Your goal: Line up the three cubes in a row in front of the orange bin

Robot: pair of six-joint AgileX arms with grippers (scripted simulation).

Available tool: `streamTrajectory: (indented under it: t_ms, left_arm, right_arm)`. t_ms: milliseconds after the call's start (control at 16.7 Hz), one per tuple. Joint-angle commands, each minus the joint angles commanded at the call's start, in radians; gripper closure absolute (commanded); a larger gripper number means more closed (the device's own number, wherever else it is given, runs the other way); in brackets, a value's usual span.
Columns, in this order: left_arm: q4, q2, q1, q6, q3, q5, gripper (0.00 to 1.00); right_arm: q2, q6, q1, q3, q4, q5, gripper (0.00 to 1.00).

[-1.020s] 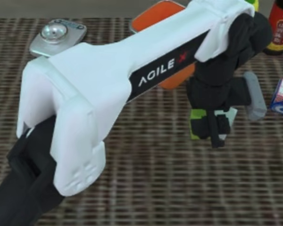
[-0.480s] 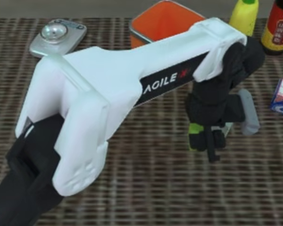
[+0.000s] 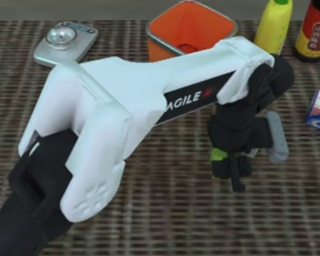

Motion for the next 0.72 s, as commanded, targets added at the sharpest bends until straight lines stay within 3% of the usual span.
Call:
streamTrajectory:
  t_ms: [720]
  left_arm:
    - [0.000,0.000,0.000,0.000,0.000,0.000,0.02]
  right_arm:
    - [0.000,0.000,0.000,0.000,0.000,0.000,0.00]
